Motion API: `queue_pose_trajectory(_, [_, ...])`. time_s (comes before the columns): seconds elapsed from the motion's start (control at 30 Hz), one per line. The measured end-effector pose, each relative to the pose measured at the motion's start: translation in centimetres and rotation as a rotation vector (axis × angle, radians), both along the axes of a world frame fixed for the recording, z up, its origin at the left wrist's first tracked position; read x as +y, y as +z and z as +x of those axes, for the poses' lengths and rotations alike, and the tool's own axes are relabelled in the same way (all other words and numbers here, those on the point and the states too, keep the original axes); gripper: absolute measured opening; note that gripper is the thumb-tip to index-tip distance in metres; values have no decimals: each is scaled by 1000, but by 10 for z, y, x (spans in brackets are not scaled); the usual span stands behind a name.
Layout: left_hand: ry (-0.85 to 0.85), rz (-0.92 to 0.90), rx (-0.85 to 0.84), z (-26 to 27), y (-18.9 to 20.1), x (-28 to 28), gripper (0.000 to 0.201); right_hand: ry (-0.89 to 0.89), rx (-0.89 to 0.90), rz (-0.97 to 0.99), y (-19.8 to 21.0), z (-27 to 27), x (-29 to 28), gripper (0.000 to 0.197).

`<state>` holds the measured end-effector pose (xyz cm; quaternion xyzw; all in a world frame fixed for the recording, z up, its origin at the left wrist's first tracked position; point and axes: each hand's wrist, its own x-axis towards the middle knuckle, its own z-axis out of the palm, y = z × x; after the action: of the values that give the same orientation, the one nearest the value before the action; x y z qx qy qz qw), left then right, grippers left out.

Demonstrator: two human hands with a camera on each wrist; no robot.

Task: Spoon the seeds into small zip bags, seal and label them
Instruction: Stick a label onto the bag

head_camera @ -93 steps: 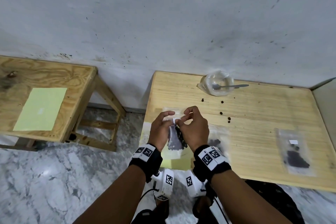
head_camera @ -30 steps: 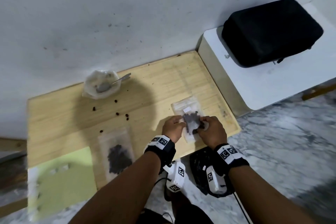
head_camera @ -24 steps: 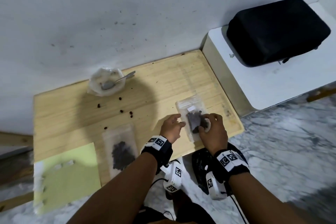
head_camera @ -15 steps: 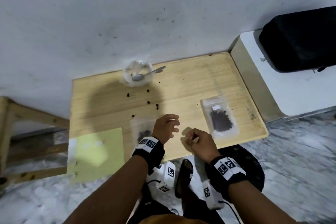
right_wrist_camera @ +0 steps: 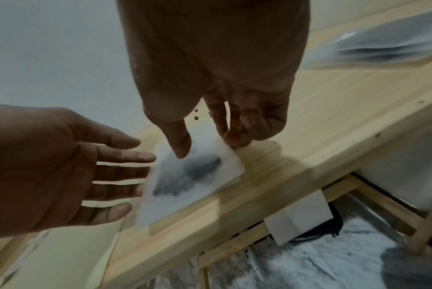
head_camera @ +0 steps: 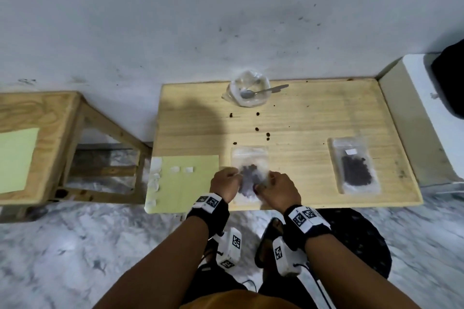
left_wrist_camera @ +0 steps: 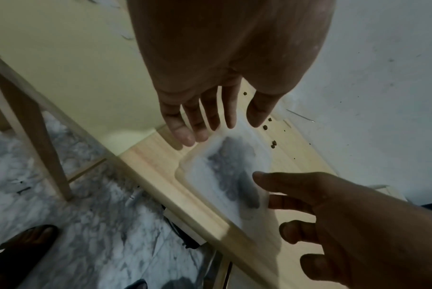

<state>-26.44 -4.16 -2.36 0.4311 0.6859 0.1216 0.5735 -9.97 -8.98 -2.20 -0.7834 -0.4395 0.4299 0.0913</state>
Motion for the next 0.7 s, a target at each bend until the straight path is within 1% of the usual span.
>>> queue_pose_trajectory(0.03, [1,1,-5,-1,2,-2,37,-15,9,15,3,-4,0,33])
queue_pose_trajectory(0.1, [12,16,-18,-3,2,-4,52,-48,27,30,3,-8,-1,23])
queue_pose_trajectory(0.13, [12,26,-20,-4,3,-4,57,-60,28,34,2,-9,-3,24])
queue_pose_trajectory(0.17, [11,33,-22,-5,2,-5,57,-65,29,41,1,-9,-4,28])
queue_pose_trajectory(0.23, [3,53,-26,-7,2,-6,42,-94,21,66,-3,-11,-7,38])
queue_pose_trajectory(0.27, [0,70,-24,-8,1,-6,34,-136,24,86,-1,-13,-8,40])
queue_pose_trajectory(0.33, [8,106,-24,-8,-1,-7,26,-239,15,149,4,-16,-10,45])
queue_pose_trajectory(0.37, [24,116,-33,-9,0,-8,22,-285,14,201,9,-18,-10,42])
queue_pose_trajectory(0.43, [92,122,-81,-11,6,-8,14,-337,15,283,17,-25,-6,29])
queue_pose_trajectory(0.53, [185,154,-127,-23,13,-4,19,-344,30,329,21,-36,8,11])
queue_pose_trajectory(0.6, [218,209,-143,-36,17,1,15,-310,75,323,24,-46,21,9])
queue_pose_trajectory(0.7, [262,283,-196,-60,25,10,14,-245,185,268,22,-65,40,13])
